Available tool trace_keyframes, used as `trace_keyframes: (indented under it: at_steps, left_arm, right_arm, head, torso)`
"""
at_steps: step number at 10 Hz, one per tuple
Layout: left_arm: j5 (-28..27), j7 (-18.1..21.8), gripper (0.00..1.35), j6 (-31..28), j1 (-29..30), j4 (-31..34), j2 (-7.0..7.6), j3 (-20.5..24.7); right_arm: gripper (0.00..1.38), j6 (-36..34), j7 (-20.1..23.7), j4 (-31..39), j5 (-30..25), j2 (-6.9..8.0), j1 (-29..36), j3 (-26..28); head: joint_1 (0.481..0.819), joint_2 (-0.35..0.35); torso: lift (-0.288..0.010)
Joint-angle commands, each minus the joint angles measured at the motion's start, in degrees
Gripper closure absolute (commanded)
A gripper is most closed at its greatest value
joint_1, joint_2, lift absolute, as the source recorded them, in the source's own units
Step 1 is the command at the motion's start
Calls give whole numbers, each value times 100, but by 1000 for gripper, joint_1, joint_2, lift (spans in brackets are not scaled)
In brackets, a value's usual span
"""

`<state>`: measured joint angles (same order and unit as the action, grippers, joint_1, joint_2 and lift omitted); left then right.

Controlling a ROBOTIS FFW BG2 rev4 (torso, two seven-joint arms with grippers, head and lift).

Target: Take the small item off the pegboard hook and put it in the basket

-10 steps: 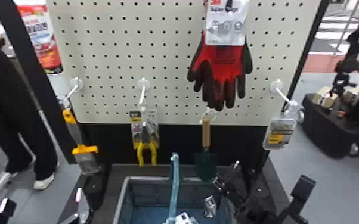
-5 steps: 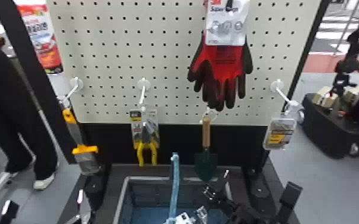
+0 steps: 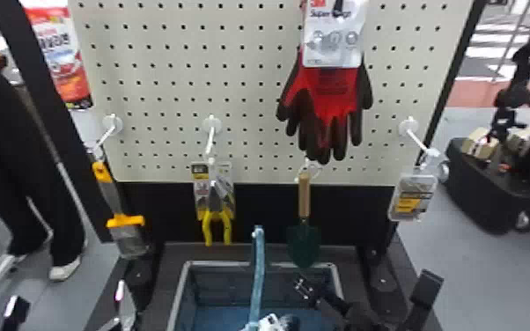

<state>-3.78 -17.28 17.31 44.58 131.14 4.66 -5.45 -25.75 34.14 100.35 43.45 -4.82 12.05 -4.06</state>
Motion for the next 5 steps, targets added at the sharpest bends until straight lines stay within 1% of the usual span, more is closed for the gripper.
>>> trace_keyframes:
  at_steps: [1, 2, 3, 5]
  left_arm:
    - [9, 5, 98, 0, 0, 0, 0, -9]
    - [9, 5, 98, 0, 0, 0, 0, 0]
    - [9, 5, 98, 9, 0, 0, 0, 0]
    - [18, 5, 98, 9, 0, -14, 0, -9]
  right_arm:
    - [42, 18, 5, -1, -12, -1, -8, 2]
    - [125, 18, 5, -1, -12, -1, -8, 2]
    - [176, 18, 5, -1, -3, -1, -8, 2]
    - [194, 18, 14, -1, -3, -1, -8, 2]
  head:
    - [549, 0]
    - [549, 0]
    - [549, 0]
    - [549, 0]
  torso:
    - [-100]
    - [-100]
    - [-100]
    - [-100]
